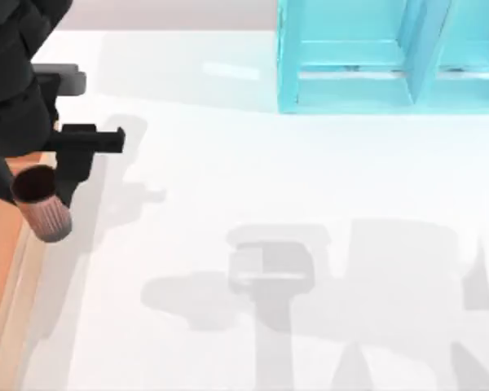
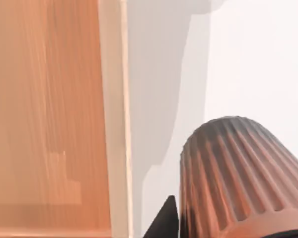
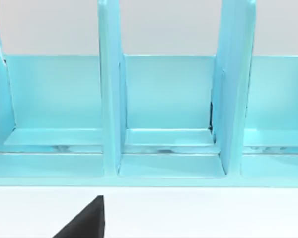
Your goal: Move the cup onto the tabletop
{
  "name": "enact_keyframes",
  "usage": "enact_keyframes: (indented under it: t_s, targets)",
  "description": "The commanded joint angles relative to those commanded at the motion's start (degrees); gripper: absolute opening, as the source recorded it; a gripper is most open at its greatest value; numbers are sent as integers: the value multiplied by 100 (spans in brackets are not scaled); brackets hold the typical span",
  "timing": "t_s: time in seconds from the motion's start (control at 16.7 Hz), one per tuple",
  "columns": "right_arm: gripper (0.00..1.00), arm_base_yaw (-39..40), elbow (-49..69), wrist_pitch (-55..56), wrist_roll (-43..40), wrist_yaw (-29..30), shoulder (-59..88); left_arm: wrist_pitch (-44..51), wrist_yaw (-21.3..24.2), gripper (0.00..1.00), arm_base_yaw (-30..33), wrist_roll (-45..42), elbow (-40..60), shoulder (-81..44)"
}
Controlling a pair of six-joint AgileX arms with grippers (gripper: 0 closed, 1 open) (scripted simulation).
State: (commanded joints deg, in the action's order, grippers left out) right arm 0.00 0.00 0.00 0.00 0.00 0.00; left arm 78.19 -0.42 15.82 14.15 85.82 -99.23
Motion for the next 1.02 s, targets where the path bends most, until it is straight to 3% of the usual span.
enact_keyframes:
  t_s: [0.54,1.02]
  targets:
    - [100,0,0,0,0,0,0,510,-47,0,2140,2141,2877,-2151]
    - [100,0,0,0,0,0,0,431,-45,0,2283,2275,2942,-2286]
